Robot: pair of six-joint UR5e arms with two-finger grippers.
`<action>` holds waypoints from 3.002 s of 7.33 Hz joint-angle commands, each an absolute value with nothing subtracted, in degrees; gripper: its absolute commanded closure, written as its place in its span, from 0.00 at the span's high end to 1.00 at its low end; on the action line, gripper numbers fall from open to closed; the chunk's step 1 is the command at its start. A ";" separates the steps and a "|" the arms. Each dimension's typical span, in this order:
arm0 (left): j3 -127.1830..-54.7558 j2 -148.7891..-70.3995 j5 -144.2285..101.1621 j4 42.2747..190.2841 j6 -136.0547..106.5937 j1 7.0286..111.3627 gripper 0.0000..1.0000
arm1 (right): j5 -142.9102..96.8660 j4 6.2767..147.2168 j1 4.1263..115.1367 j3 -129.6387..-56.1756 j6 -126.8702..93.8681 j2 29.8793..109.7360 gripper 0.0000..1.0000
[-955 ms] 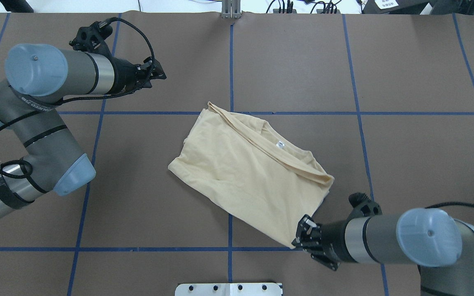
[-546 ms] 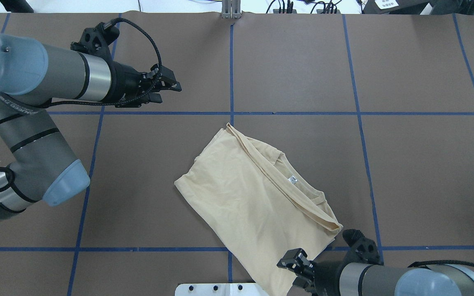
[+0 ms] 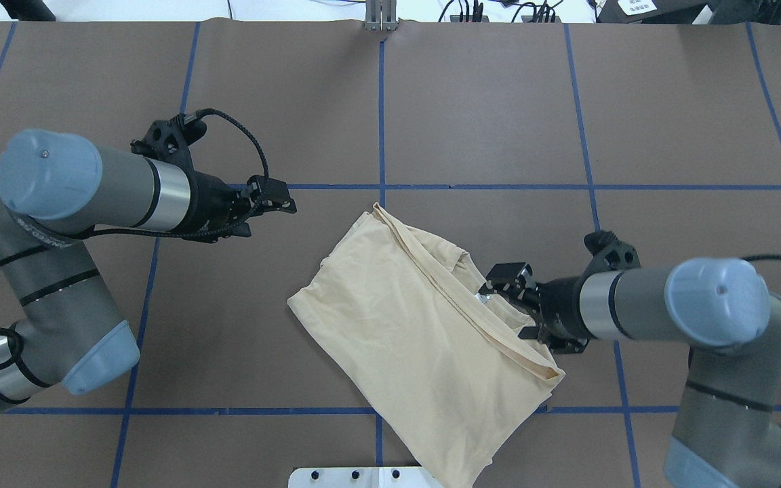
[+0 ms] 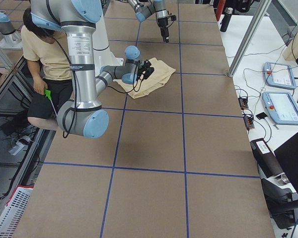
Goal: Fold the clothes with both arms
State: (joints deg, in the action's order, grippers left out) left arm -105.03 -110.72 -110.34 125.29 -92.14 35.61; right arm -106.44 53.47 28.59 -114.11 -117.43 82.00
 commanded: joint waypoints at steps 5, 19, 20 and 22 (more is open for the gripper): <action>-98.54 -111.62 -102.66 125.16 -96.85 24.97 0.75 | -116.37 53.17 39.29 -103.97 -103.62 75.59 1.00; -89.44 -116.95 -97.82 125.59 -82.30 37.14 0.00 | -116.19 53.26 39.81 -104.15 -103.80 75.76 1.00; -82.95 -120.90 -97.74 128.29 -79.83 39.27 0.00 | -116.10 53.26 39.73 -104.24 -103.97 75.67 1.00; -70.64 -126.18 -97.73 139.45 -79.37 42.53 0.30 | -110.27 53.00 39.46 -105.20 -104.24 75.59 1.00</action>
